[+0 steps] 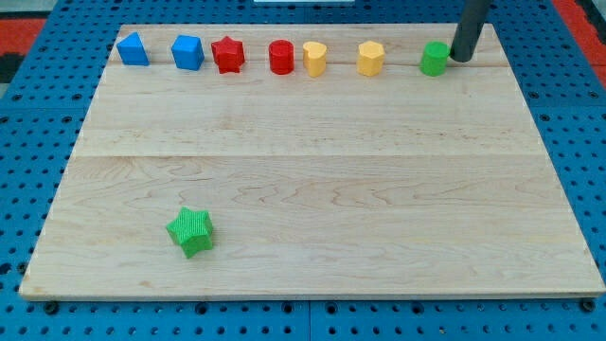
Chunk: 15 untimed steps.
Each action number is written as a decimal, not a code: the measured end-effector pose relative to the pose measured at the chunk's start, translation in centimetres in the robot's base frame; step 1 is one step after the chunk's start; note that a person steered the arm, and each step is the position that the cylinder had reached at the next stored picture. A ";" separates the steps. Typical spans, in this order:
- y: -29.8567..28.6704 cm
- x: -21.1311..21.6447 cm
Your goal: Move the green star towards the center
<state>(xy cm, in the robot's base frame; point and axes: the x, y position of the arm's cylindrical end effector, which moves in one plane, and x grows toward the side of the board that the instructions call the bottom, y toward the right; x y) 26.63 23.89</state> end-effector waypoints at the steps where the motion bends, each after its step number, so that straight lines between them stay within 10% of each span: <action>1: 2.8 8.6; 3: -6.8 28.6; 4: -16.0 31.0; 10: -43.9 29.1; 12: -45.0 21.1; 15: -52.0 22.0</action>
<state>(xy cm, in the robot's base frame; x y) 48.61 -28.12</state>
